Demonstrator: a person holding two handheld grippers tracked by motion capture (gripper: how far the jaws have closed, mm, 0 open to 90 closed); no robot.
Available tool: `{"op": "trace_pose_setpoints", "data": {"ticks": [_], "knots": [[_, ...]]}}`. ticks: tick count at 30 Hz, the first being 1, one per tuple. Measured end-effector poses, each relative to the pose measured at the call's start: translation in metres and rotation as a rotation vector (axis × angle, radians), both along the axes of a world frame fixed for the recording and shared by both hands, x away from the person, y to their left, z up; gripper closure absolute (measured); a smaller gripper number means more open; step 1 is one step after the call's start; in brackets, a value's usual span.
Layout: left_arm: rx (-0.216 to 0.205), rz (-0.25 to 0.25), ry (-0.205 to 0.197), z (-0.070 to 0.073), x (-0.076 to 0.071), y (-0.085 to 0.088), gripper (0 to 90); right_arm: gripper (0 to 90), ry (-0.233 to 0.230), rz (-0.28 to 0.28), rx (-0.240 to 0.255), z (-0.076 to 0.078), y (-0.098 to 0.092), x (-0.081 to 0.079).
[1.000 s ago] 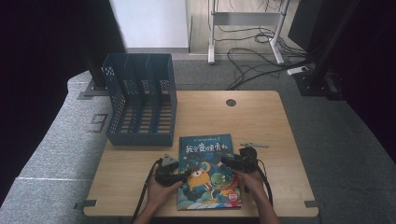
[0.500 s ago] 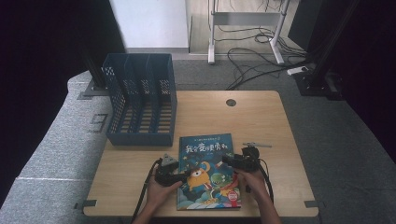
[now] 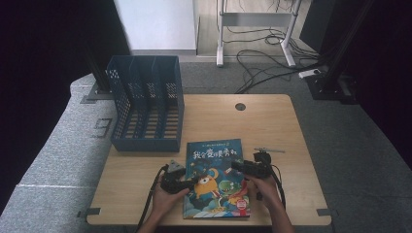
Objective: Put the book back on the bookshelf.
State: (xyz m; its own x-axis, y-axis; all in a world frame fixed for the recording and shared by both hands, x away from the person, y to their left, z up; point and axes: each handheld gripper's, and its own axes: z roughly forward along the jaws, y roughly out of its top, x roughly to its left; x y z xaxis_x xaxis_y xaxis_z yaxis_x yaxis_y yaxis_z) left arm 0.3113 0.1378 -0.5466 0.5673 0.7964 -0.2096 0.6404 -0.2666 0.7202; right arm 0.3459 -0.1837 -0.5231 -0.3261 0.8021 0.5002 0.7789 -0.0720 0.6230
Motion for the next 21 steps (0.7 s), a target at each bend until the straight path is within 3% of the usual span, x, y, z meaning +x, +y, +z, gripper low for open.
{"op": "trace_pose_setpoints", "data": {"ticks": [7, 14, 21], "knots": [[-0.002, 0.000, 0.002, 0.0001, 0.0002, 0.0006, 31.3, 30.9, -0.007, 0.008, -0.017, 0.0010, 0.0013, -0.0004], [0.002, 0.002, -0.001, 0.0000, -0.0001, 0.0002, 31.6, 30.8, 0.008, 0.011, -0.076, -0.0051, 0.0059, 0.0015], [0.021, 0.012, -0.004, 0.0007, -0.0008, -0.0028, 31.6, 31.9, 0.012, 0.025, -0.082, -0.0021, 0.0050, 0.0037]]}}
